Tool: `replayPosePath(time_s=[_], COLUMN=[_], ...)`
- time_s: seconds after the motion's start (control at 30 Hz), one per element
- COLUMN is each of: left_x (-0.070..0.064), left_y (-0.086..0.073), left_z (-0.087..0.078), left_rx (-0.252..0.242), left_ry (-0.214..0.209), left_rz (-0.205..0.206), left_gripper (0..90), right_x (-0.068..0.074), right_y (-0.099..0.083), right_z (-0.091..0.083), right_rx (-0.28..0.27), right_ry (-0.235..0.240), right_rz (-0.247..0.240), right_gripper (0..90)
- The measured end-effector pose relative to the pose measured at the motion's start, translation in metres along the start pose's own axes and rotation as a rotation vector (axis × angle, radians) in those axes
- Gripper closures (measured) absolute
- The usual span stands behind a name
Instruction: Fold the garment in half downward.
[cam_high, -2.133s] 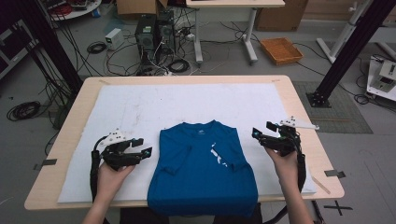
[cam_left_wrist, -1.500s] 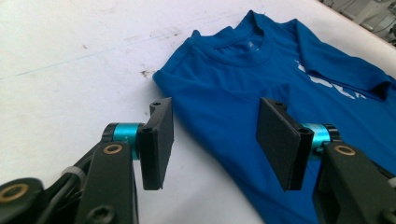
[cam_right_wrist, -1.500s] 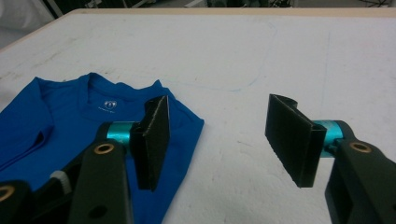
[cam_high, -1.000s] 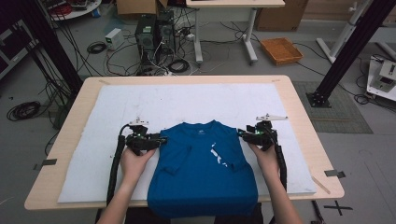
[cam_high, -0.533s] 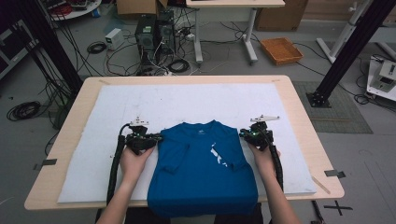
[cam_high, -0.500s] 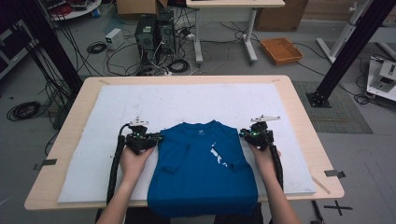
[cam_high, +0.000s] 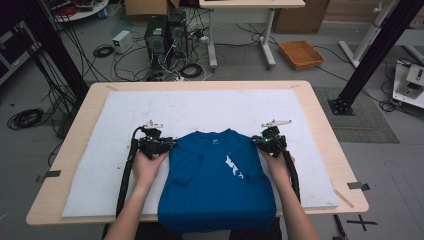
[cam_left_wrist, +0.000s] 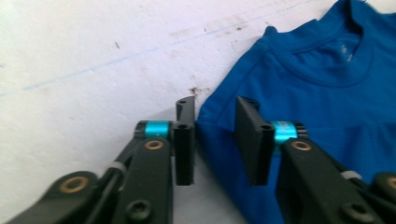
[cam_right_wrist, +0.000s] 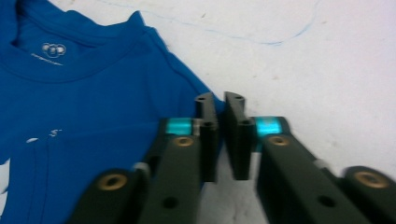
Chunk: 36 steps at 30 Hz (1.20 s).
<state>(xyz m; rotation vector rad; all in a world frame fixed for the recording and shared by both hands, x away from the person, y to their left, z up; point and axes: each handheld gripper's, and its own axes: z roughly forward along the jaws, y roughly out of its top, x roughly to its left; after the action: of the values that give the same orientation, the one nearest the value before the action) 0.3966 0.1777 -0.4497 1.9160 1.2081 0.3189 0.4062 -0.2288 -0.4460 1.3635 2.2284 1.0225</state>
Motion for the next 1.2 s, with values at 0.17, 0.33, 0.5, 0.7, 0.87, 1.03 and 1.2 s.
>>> replayPosePath(time_s=[0.17,0.33,0.5,0.7,0.87,1.03,1.2], left_x=[0.001,-0.002,-0.005,-0.004,-0.010,-0.011,-0.013], left_y=[0.003,0.016,0.028,0.027,0.027,0.027,0.027], left_z=[-0.003,0.006,0.020,0.029,0.028,0.028,0.029], left_rx=[-0.016,0.000,0.046,0.052,0.068,0.066,0.068], left_ry=[0.002,-0.042,-0.067,-0.064,-0.007,-0.009,-0.015], left_rz=[-0.002,0.043,0.088,0.111,0.194,0.205,0.219], left_gripper=[65.2,59.2,56.5,57.4,68.1,77.4,87.5], right_x=[-0.007,-0.002,0.006,0.013,0.015,0.018,0.017], right_y=[0.001,0.011,0.023,0.029,0.029,0.029,0.029], right_z=[-0.005,-0.003,0.011,0.029,0.030,0.030,0.029], right_rx=[-0.026,-0.065,-0.038,0.026,0.033,0.039,0.035], right_ry=[-0.020,0.009,0.030,0.038,0.039,0.056,0.059], right_rz=[0.023,-0.003,-0.046,-0.099,-0.120,-0.143,-0.125], right_gripper=[79.8,67.9,62.7,60.9,71.4,82.8,87.1])
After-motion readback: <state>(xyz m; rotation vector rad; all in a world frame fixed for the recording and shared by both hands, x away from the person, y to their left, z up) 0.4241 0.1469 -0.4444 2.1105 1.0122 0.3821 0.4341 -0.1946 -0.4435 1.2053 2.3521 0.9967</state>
